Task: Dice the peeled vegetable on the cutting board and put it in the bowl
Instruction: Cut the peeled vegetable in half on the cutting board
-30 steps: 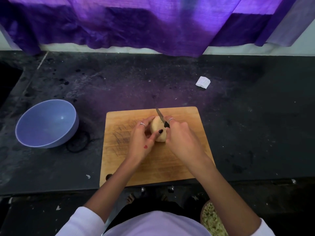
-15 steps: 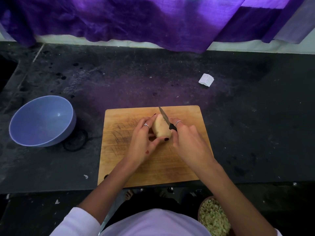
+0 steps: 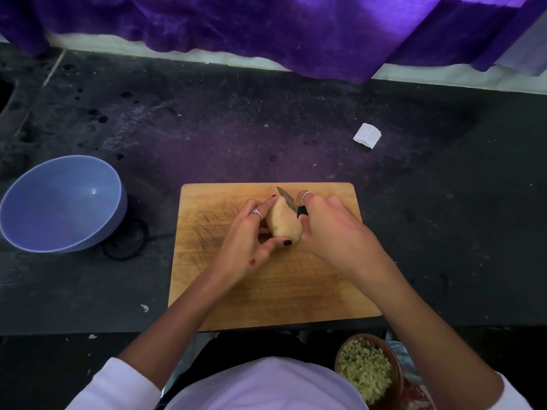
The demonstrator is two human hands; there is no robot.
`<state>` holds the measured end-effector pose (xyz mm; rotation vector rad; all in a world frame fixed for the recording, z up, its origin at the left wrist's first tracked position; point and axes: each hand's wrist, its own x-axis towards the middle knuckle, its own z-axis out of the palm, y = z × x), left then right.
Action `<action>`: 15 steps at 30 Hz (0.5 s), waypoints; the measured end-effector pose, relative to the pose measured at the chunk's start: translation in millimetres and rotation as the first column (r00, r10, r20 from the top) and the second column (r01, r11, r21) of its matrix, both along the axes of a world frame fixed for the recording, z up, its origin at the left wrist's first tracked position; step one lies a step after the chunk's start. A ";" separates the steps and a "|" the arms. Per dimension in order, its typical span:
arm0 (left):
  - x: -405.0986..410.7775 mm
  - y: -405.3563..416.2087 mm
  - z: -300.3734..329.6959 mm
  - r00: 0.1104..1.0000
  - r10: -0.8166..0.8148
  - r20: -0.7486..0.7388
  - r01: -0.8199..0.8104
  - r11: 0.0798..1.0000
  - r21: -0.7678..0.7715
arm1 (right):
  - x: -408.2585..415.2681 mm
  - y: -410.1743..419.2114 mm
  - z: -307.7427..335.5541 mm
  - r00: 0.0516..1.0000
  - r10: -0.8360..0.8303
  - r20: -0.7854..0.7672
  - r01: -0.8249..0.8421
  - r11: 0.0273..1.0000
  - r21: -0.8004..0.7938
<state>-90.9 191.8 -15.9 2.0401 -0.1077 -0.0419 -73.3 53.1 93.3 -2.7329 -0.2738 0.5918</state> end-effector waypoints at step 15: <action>-5.8 0.5 2.3 1.000 -0.025 -0.016 0.025 1.000 -0.002 | -7.6 7.4 -6.5 1.000 0.005 -0.010 -0.005 0.998 -0.065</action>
